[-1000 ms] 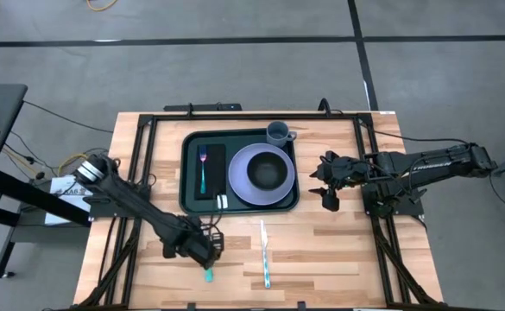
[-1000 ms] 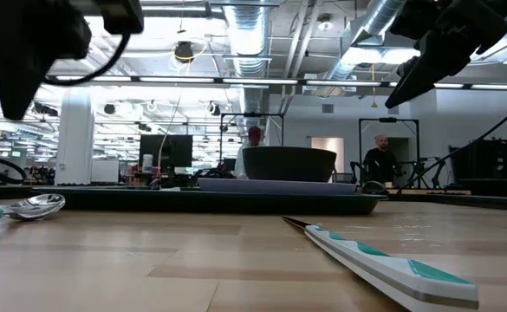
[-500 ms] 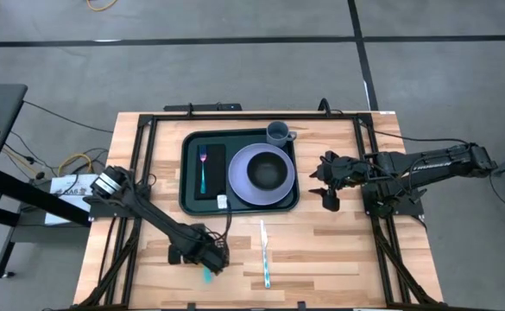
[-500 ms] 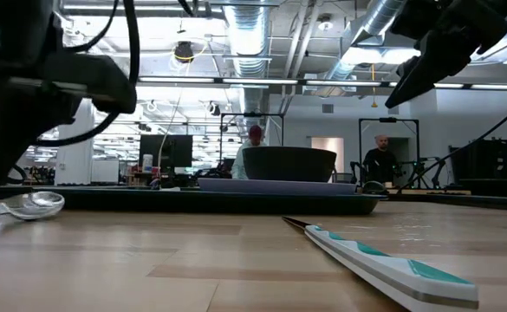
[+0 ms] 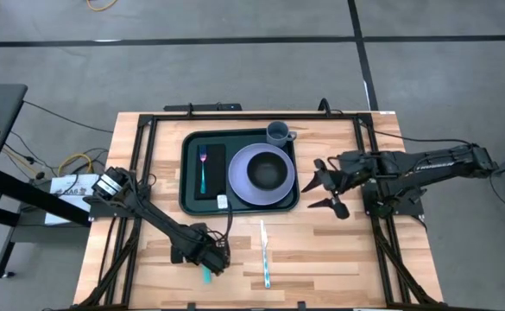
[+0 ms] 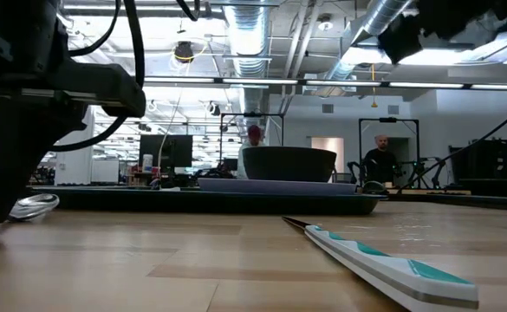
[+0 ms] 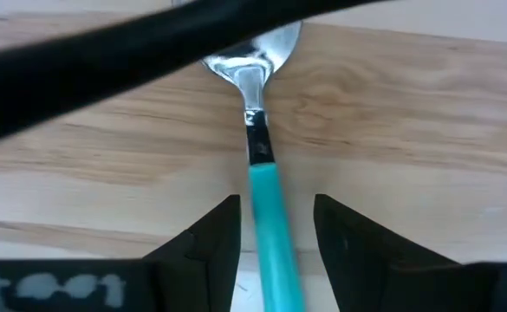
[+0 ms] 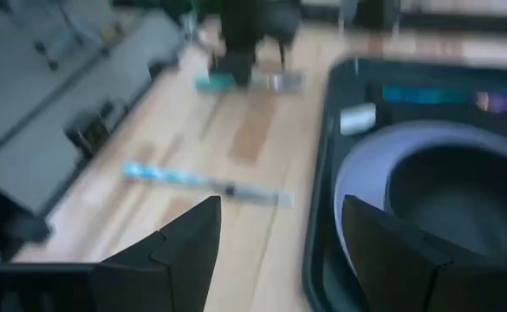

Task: Set up tray
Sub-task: Put the blue spoon on the black napkin to the right of the blue fork, then put the blue knife on the black napkin to the right of the blue spoon

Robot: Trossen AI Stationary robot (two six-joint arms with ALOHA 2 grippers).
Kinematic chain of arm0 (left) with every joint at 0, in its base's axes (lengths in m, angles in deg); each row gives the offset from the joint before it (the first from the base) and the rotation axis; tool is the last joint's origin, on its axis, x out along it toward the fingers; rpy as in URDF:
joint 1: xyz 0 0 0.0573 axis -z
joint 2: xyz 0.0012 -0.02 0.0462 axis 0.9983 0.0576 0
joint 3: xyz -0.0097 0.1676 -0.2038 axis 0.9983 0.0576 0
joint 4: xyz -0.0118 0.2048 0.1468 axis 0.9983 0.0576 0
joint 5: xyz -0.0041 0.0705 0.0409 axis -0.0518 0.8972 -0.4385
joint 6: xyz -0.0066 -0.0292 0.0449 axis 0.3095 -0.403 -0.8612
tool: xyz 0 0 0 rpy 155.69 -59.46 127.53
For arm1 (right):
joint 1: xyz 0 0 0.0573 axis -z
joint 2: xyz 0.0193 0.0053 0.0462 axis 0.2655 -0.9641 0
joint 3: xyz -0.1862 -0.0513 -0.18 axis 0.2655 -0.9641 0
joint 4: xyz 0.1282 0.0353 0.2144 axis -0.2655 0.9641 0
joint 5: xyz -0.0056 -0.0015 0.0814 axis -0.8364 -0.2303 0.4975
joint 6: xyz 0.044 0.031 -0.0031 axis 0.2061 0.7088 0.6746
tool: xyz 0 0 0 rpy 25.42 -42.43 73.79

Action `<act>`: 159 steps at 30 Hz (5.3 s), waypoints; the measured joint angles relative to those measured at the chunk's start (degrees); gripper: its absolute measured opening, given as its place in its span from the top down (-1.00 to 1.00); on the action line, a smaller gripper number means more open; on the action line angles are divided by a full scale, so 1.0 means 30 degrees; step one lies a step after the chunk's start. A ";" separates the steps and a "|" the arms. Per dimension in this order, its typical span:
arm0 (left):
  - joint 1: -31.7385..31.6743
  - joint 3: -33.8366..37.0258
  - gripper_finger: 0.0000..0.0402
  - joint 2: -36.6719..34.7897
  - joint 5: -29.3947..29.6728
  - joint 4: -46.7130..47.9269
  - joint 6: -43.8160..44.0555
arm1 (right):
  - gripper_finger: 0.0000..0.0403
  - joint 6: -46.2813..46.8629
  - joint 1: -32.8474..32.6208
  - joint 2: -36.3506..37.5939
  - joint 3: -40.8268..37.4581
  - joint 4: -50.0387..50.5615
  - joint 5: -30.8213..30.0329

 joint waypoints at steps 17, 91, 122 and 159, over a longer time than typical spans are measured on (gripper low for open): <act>0.0003 0.0041 0.33 0.0000 -0.0137 0.0386 -0.0022 | -0.14 0.0454 -0.0007 0.0366 0.0000 -0.0662 0.0130; -1.7651 0.6461 0.87 -0.7086 0.2230 -0.4391 -1.8871 | -0.14 0.4141 0.0015 0.0359 -0.0022 -0.0669 -0.3091; -1.7747 0.6118 0.18 -0.5256 0.2167 -0.4673 -1.9676 | -0.14 0.4658 0.0015 0.0358 -0.0022 -0.0655 -0.3309; -0.3784 -1.3197 0.38 0.5125 0.3079 0.1142 -0.9038 | -0.14 0.4923 -0.0022 0.0364 -0.0007 0.3018 -0.3302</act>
